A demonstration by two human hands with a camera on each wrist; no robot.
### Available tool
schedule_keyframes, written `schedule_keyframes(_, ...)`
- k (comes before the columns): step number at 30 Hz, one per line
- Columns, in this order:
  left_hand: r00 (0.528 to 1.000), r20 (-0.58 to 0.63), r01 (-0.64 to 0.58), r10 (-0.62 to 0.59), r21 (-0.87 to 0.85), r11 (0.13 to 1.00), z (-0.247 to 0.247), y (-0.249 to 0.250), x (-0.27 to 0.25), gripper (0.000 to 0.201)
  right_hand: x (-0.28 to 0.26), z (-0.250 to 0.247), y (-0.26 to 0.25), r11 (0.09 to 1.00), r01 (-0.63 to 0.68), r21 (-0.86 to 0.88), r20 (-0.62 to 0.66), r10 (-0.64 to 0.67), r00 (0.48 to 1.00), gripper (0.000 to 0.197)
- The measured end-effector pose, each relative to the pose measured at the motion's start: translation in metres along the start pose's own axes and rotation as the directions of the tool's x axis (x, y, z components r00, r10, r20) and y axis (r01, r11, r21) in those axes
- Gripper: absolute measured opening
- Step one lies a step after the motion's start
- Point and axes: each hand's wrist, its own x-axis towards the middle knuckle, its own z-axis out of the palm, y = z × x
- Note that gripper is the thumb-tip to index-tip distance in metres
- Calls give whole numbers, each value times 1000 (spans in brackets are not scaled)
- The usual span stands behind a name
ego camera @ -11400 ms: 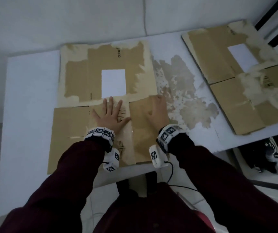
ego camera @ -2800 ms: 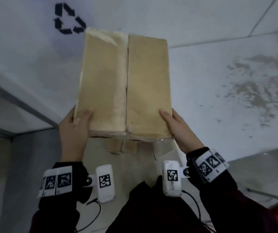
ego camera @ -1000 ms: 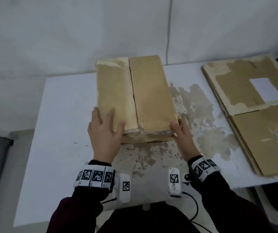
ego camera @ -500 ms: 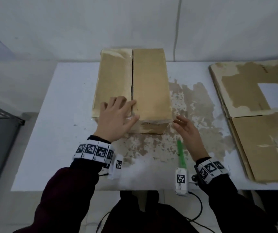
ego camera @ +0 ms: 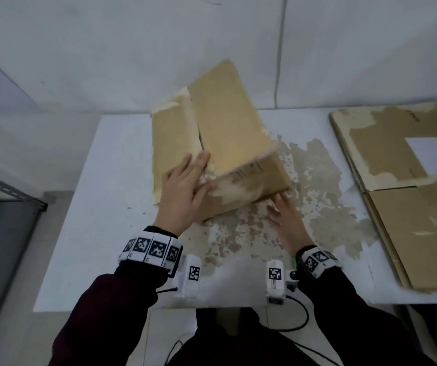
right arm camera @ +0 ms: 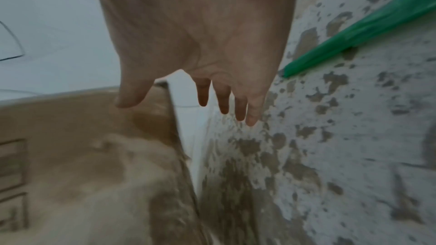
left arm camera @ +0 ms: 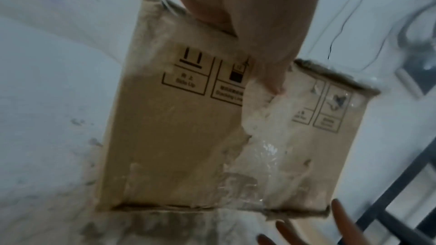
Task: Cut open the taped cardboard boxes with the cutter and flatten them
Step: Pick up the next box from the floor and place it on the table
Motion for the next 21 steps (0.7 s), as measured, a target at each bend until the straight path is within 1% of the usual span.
schedule_keyframes(2,988,-75,114,-135,-235,965,-9,5,2,56,1,5,-12,995,97,-12,41,-96,995,51)
schedule_keyframes(3,979,-96,139,-180,-328,934,-13,8,3,55,0,10,-21,988,151,-24,68,-149,986,55)
schedule_keyframes(4,973,-107,148,-204,-390,909,-17,10,3,55,1,16,-30,977,209,-38,83,-205,975,51)
schedule_keyframes(6,976,-95,139,-196,-423,895,-23,15,-1,55,0,30,-50,943,331,-40,68,-328,942,30)
schedule_keyframes(7,980,-81,133,-183,-424,896,-24,16,-3,56,0,36,-57,923,382,-34,41,-381,924,22)
schedule_keyframes(8,981,-67,134,-181,-437,889,-23,14,-7,55,-1,40,-63,904,425,-40,14,-425,905,19)
schedule_keyframes(9,980,-51,145,-191,-468,872,-22,11,-12,55,-2,42,-68,885,461,-69,-8,-463,887,18)
schedule_keyframes(11,970,-12,192,-241,-569,800,-20,6,-20,53,-3,45,-75,835,524,-168,-17,-534,846,19)
schedule_keyframes(13,961,3,212,-278,-652,728,-16,2,-29,46,-6,50,-79,787,565,-248,-17,-586,810,29)
schedule_keyframes(14,958,-11,205,-286,-671,713,-14,3,-33,40,-8,54,-81,769,580,-267,-19,-606,795,35)
schedule_keyframes(16,951,-36,201,-307,-684,701,-13,5,-38,27,-14,58,-81,735,607,-303,-23,-642,766,37)
schedule_keyframes(17,946,-46,202,-319,-686,699,-14,4,-38,24,-16,61,-80,726,610,-316,-28,-650,759,36)
schedule_keyframes(19,938,-73,209,-339,-660,721,-18,-1,-40,26,-20,65,-78,730,612,-305,-32,-650,760,35)
schedule_keyframes(20,937,-89,205,-337,-641,739,-20,-4,-41,27,-22,67,-78,719,624,-305,-29,-662,749,35)
schedule_keyframes(21,939,-98,199,-330,-627,753,-19,-7,-43,23,-25,69,-80,688,652,-319,-20,-692,721,34)
